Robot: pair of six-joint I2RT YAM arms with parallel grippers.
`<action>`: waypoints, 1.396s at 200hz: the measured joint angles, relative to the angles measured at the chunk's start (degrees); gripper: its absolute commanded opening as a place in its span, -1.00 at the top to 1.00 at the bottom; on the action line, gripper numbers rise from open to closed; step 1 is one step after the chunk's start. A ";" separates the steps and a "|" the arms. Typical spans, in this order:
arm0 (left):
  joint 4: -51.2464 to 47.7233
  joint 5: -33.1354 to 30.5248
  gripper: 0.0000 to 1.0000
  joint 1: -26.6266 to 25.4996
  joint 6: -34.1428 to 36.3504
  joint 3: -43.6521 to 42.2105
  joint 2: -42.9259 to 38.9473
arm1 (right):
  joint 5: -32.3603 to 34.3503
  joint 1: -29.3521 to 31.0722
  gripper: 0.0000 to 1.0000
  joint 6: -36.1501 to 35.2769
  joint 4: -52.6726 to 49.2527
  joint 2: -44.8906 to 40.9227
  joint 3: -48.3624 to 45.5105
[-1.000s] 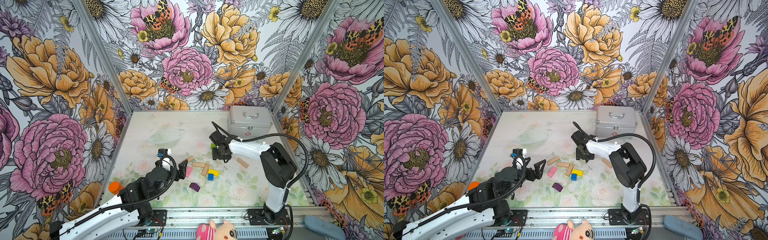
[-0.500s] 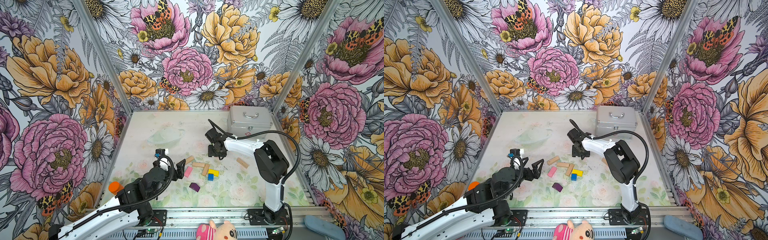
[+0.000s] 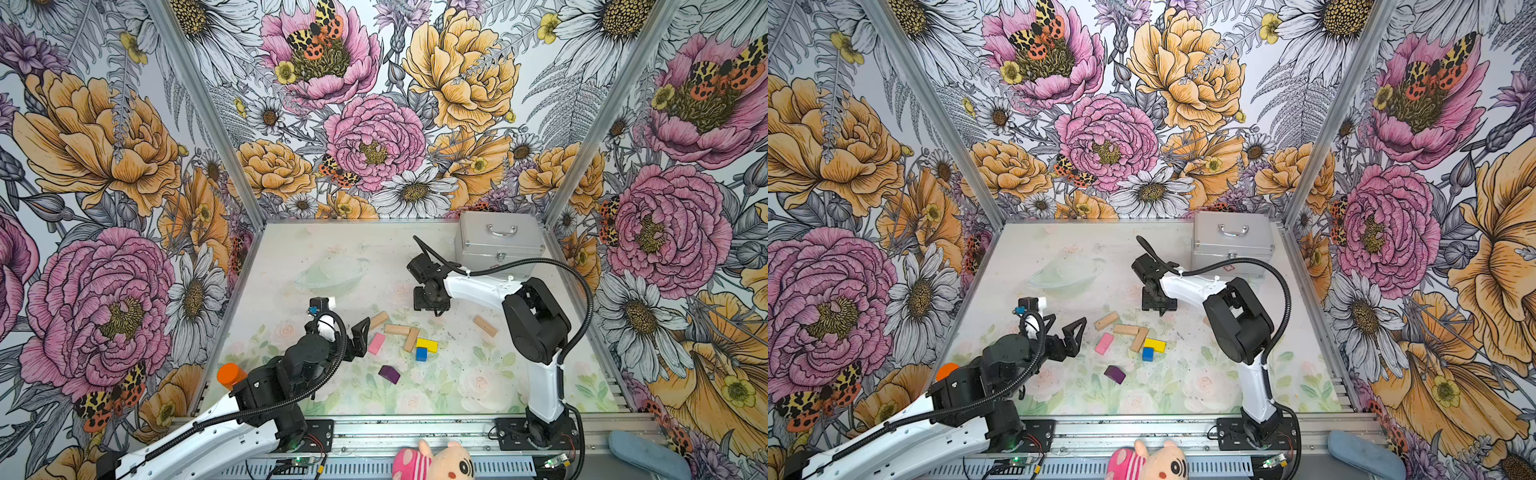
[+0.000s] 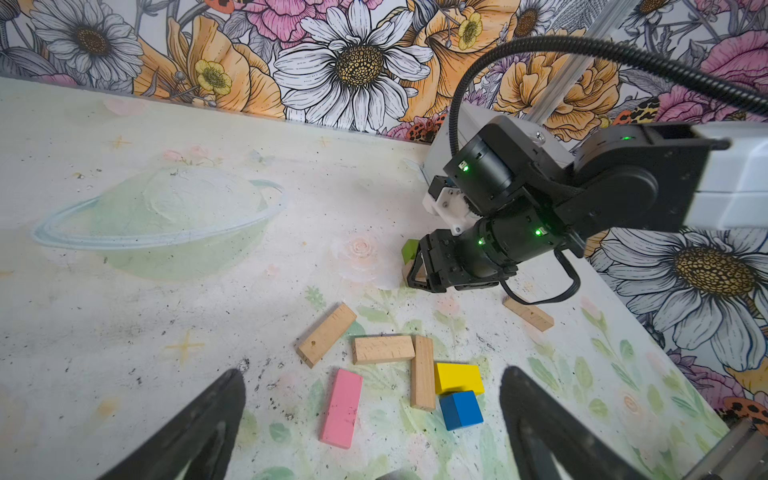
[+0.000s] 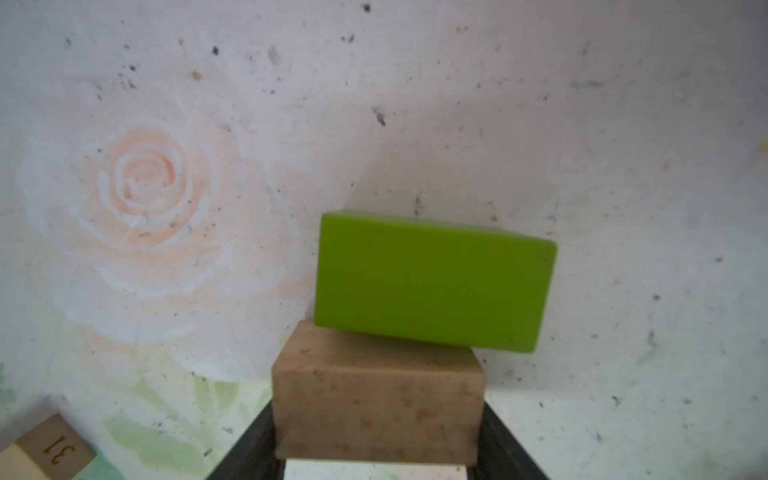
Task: Build the wood block tower
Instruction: 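Lower the wooden block against the nearer side of the green block, then open the right gripper and lift away from the wooden block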
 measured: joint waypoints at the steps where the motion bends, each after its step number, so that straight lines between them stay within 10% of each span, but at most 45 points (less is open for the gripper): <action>1: 0.00 0.00 -0.93 0.00 0.00 -0.02 0.00 | 0.02 0.00 -0.08 0.00 -0.02 0.00 0.00; 279: -1.99 0.87 -0.92 0.04 -0.63 -0.13 -3.26 | 0.44 -1.20 -0.21 -1.03 -1.36 0.81 1.14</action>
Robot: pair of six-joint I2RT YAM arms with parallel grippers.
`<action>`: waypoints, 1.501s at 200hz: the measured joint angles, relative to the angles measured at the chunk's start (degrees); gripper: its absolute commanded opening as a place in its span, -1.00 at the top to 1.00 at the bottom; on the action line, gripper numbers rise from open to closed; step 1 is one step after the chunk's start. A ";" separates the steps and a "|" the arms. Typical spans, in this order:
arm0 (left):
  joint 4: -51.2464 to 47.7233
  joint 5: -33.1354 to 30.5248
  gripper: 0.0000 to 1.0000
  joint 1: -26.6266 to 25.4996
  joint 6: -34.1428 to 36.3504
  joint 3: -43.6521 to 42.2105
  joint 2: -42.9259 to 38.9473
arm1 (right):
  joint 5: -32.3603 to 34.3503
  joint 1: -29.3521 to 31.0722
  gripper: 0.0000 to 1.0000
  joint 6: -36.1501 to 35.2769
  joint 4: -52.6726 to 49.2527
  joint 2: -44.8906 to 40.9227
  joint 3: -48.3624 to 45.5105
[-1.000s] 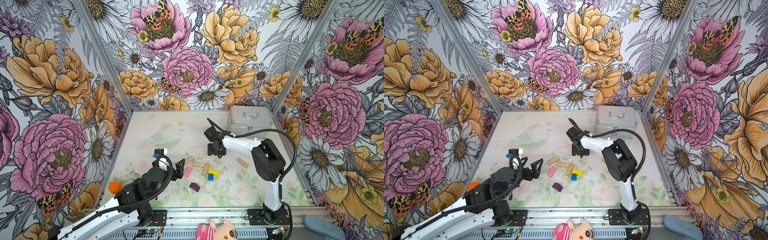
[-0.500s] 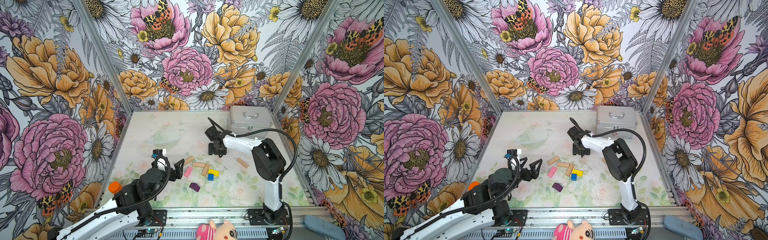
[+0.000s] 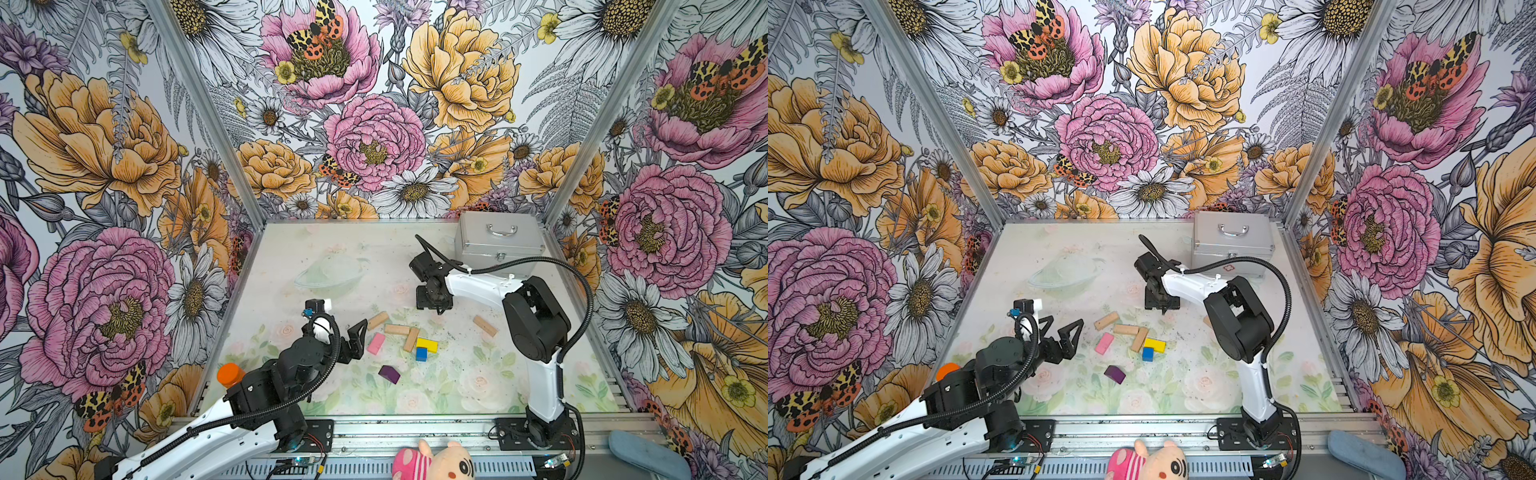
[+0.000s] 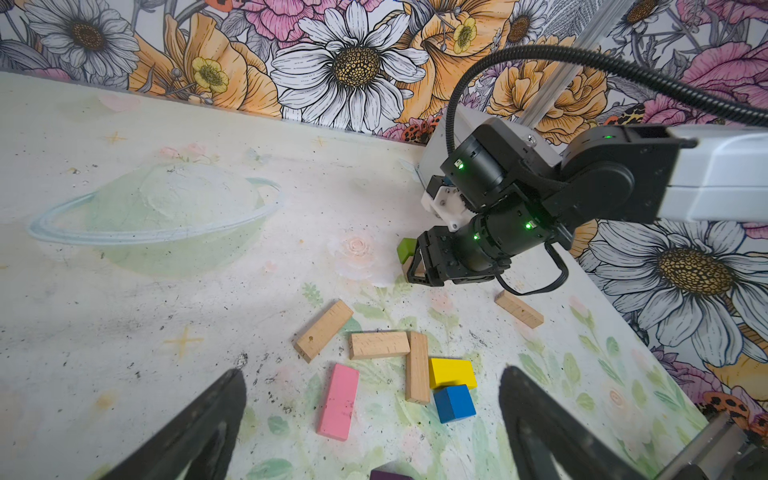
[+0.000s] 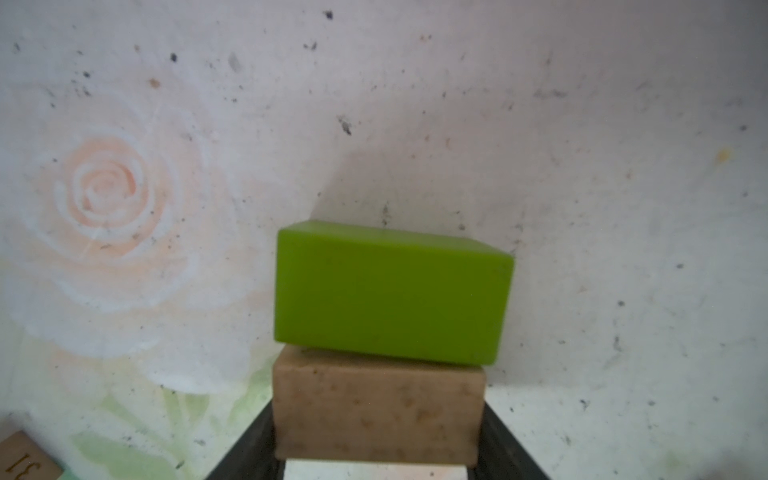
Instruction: Build the wood block tower
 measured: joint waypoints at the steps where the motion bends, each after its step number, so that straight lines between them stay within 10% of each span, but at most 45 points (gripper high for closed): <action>1: 0.00 0.00 -0.92 0.00 -0.02 0.00 -0.04 | 0.00 0.00 -0.22 0.00 -0.02 0.02 0.04; 197: -0.63 -0.02 -0.92 -0.13 -0.02 0.00 -1.25 | -0.76 -0.76 -0.73 -0.04 -0.02 1.14 0.52; 300: -1.05 0.00 -0.91 -1.46 -2.05 1.53 4.02 | 0.22 -1.97 -0.74 -0.90 -0.52 -31.52 -15.17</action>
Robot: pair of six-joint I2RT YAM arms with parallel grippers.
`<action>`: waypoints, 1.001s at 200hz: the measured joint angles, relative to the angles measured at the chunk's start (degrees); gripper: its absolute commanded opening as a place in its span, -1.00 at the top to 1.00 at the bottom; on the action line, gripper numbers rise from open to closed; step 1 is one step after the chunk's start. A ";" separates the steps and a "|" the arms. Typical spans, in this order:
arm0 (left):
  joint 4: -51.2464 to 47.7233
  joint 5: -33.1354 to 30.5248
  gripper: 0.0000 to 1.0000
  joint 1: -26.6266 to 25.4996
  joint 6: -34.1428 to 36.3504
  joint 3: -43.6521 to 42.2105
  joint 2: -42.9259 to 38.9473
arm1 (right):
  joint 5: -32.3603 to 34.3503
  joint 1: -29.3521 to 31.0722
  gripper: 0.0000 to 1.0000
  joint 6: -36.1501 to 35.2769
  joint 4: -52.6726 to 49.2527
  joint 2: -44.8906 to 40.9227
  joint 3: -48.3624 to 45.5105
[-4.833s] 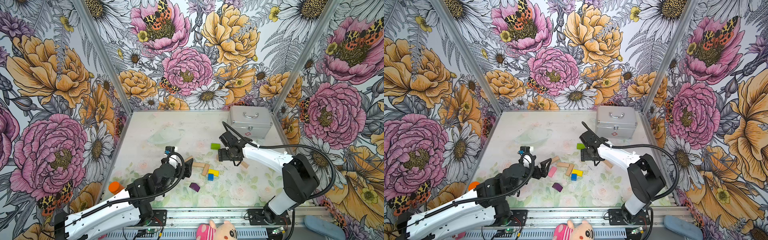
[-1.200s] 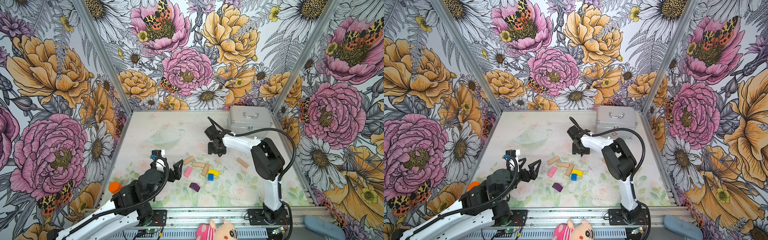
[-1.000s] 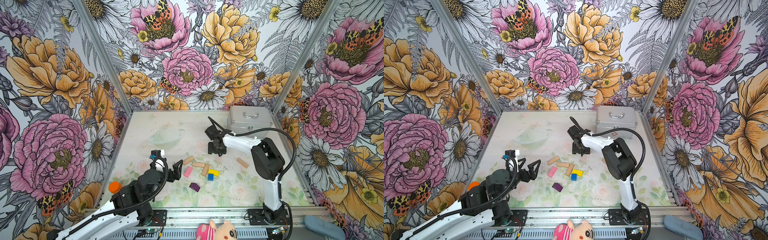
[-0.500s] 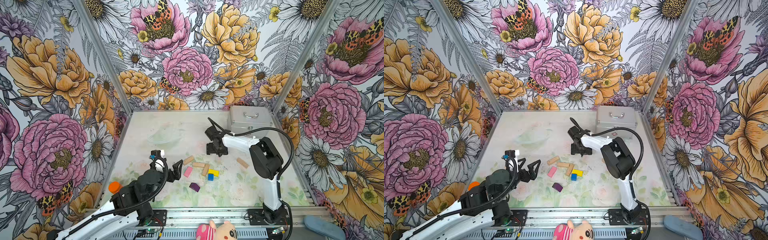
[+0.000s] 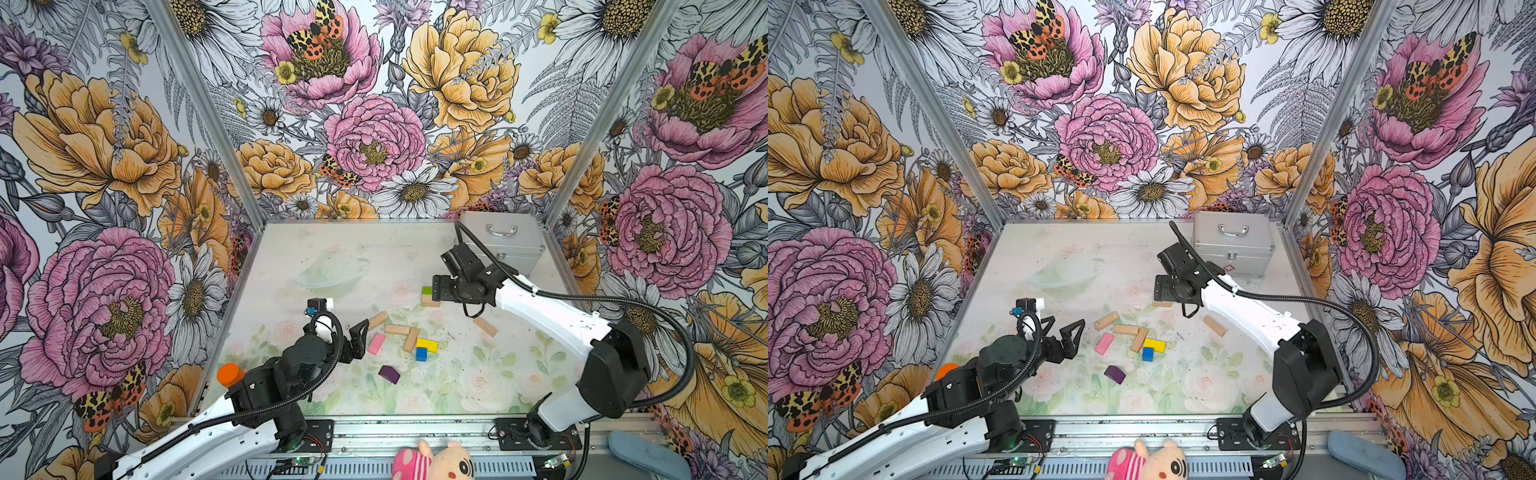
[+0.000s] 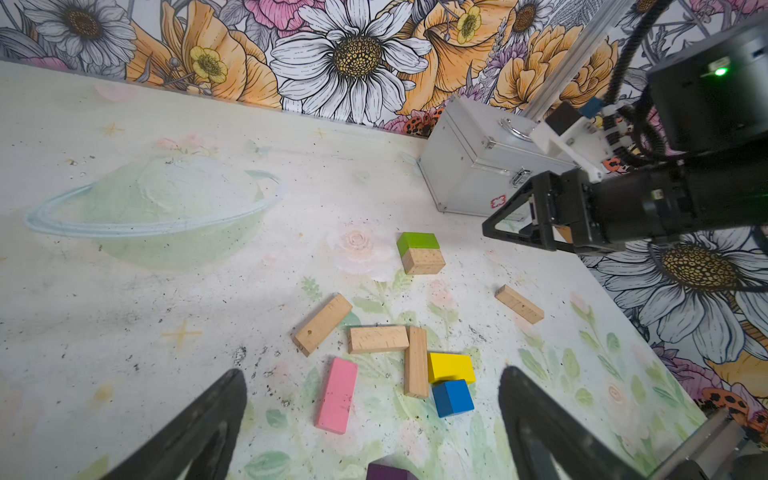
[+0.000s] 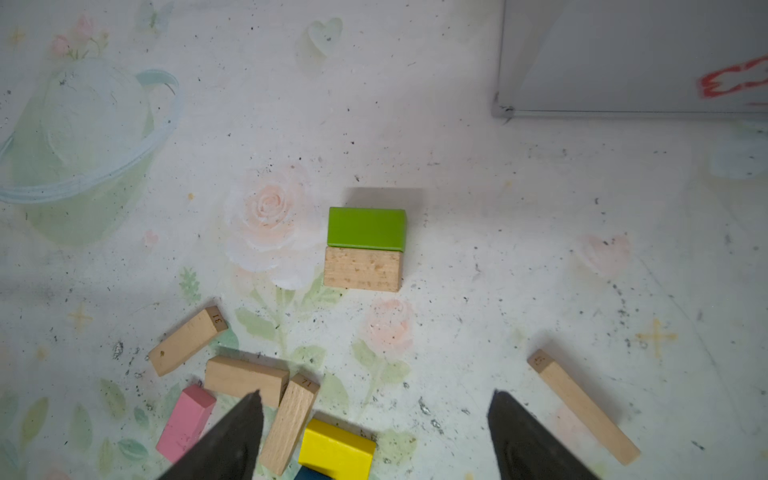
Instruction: Build the wood block tower
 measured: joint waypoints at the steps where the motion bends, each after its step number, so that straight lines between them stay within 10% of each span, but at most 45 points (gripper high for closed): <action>1: 0.00 -0.02 -0.91 -0.15 -0.15 0.02 0.24 | 0.02 -0.04 -0.74 0.00 0.00 -0.22 -0.24; 92: 1.86 -1.97 -0.93 -10.93 -3.39 5.81 20.02 | 0.24 -4.76 -0.77 -0.48 -2.34 -17.77 -20.26; 200: 11.10 2.84 -0.94 -10.93 1.44 13.46 35.28 | -2.05 -15.37 -0.74 -5.29 3.76 -11.85 -25.88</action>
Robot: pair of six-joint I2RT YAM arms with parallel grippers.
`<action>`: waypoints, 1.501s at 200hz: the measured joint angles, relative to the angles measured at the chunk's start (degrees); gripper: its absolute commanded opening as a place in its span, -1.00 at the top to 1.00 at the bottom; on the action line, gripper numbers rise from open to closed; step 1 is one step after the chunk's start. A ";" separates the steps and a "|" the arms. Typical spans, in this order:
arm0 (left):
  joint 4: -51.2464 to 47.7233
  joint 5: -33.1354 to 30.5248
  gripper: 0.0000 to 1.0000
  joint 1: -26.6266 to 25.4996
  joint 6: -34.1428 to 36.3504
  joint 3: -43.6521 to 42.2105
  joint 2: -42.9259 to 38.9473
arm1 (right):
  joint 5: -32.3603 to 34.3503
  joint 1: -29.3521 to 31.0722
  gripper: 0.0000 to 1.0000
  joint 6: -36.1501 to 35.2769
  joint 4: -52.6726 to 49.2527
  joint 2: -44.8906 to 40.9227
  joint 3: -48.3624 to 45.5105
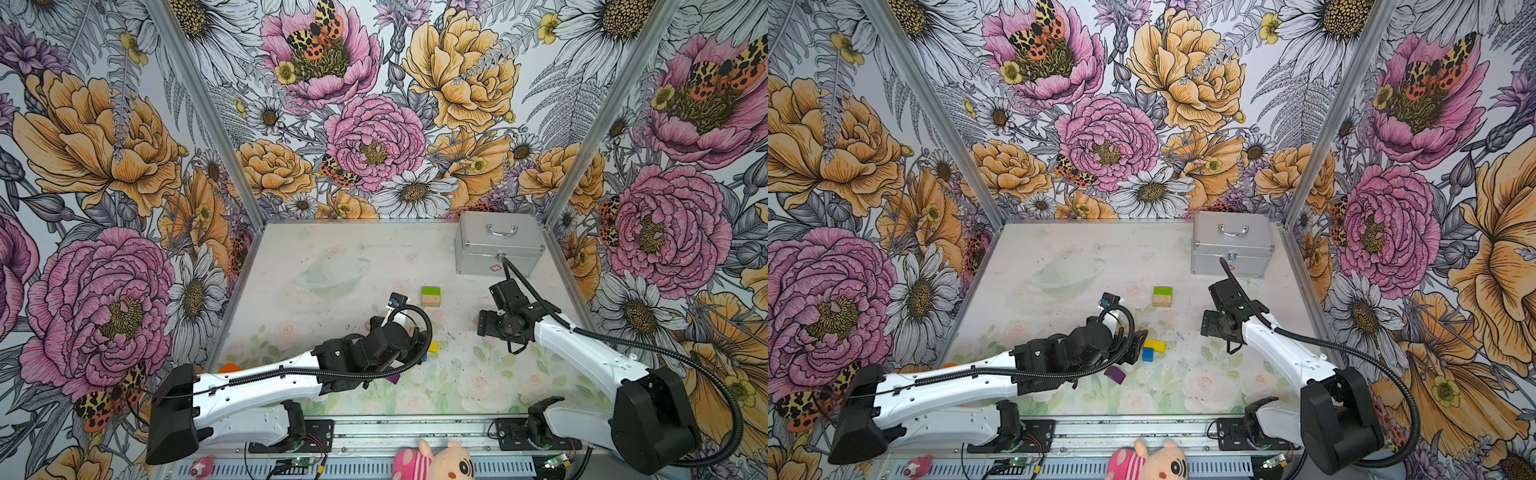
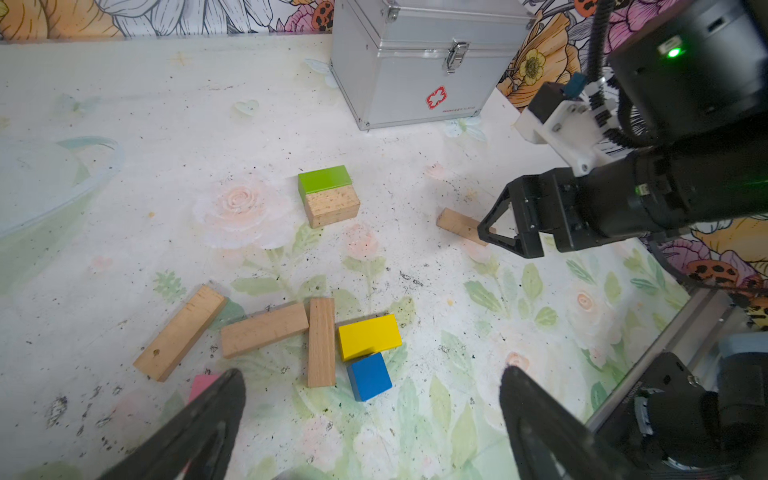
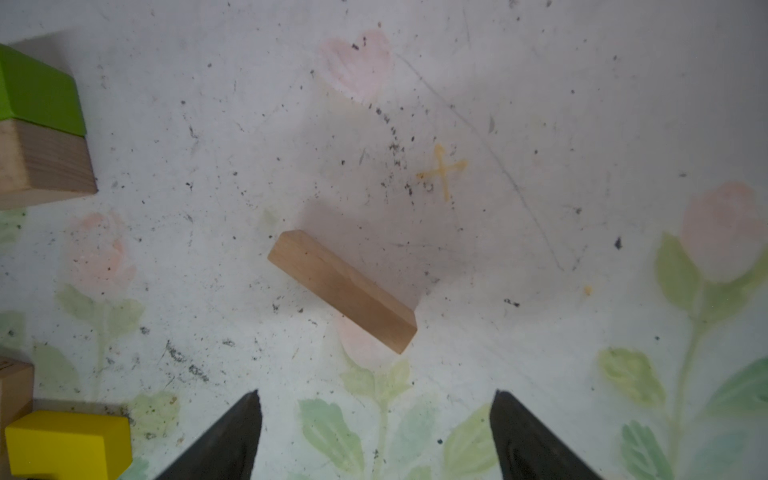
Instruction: Build the wood block tower
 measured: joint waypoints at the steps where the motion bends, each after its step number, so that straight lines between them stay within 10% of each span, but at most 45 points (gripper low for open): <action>1: 0.02 0.00 -0.94 0.00 0.02 0.00 0.00 | -0.07 -0.02 -0.74 -0.04 0.11 0.11 0.00; 167: 1.42 0.37 -0.93 3.06 -0.55 -8.31 -13.99 | -16.76 0.74 -0.51 -0.70 9.64 3.74 0.85; 300: -0.35 -0.98 -0.93 3.72 -1.86 -10.23 -18.93 | -4.63 0.35 0.33 -1.88 8.28 15.56 5.95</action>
